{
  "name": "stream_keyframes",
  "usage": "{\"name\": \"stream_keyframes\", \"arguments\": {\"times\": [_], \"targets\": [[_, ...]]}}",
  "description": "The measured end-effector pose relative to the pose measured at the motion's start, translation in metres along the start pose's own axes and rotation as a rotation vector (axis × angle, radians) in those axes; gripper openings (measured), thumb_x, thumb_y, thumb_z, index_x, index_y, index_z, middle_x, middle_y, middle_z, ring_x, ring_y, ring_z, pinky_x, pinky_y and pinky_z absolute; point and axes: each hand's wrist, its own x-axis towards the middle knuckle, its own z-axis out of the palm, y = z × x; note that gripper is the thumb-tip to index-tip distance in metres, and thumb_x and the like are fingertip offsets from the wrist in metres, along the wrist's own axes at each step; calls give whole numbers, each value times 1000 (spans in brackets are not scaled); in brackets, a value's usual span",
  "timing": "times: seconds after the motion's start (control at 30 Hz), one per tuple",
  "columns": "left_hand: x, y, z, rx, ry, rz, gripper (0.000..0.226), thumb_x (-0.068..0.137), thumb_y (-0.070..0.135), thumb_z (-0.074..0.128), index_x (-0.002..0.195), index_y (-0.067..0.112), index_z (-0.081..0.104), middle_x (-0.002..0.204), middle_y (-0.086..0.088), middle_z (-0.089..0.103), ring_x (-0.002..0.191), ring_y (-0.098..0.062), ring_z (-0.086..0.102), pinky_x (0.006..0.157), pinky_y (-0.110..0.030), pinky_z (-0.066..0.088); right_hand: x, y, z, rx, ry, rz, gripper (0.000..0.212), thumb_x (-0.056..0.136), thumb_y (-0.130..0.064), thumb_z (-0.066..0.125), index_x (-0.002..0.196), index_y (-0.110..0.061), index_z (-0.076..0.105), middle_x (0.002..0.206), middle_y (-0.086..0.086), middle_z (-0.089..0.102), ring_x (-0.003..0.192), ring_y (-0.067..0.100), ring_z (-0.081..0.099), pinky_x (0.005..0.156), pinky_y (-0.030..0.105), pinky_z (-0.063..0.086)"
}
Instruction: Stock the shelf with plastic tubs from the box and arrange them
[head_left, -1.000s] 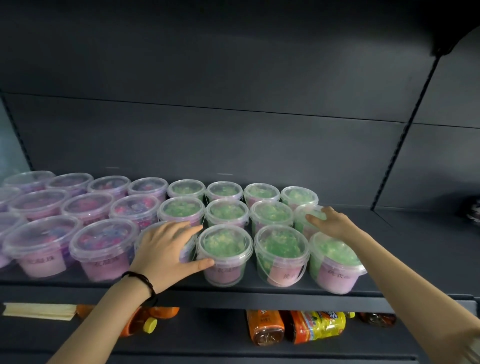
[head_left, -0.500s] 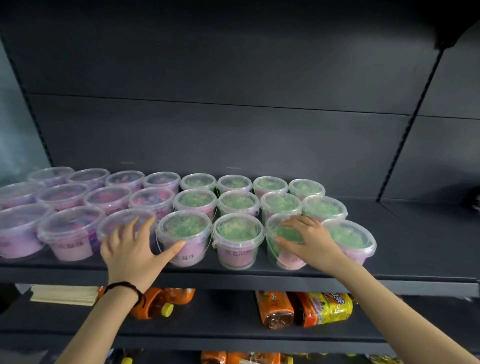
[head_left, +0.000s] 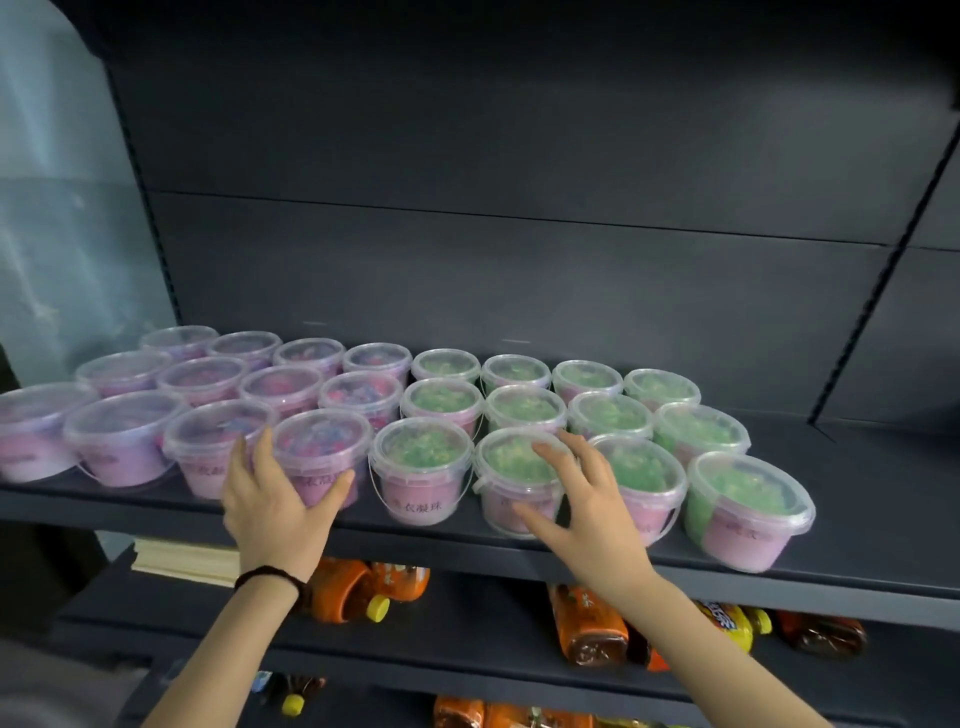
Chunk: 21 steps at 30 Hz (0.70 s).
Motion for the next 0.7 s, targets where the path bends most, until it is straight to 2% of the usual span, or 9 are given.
{"name": "stream_keyframes", "arguments": {"times": [0.13,0.23,0.33,0.47,0.57,0.7], "targets": [[10,-16,3,-198,-117,-76,92,76,34,79,148,9,28,147,-19,37,136,-36,36,109,-56,35,2,-12,28,-56,-6,130,67,86,-50,63,142,-23,40,156,7,23,146,27,8,117,42,15],[14,-19,8,-299,-169,-101,90,76,38,78,148,15,29,146,-12,40,134,-30,41,107,-51,39,4,-16,40,-80,19,175,62,91,-47,56,143,-19,40,157,12,20,147,31,4,118,43,9],[19,-23,5,-317,-178,-102,89,73,39,81,144,14,34,142,-11,42,130,-28,44,104,-49,43,6,-19,45,-122,40,183,54,92,-40,58,139,-15,47,156,14,25,146,35,9,117,46,12],[26,-36,-8,-328,-263,-71,76,75,44,78,136,19,40,136,-4,46,121,-24,52,95,-45,50,8,-20,46,-148,63,222,49,89,-32,64,133,-13,53,152,16,31,145,36,14,116,48,15],[30,-56,-22,-252,-194,-33,66,78,47,73,129,17,45,126,-3,50,114,-22,54,87,-40,51,10,-27,52,-151,104,250,49,87,-25,68,131,-9,55,150,19,34,144,39,16,115,51,17],[33,-85,-41,-217,-178,-45,60,82,41,72,130,14,47,128,-7,48,110,-22,54,85,-42,51,12,-33,54,-119,144,284,48,87,-23,69,131,-9,54,151,17,33,145,35,14,116,50,17]]}}
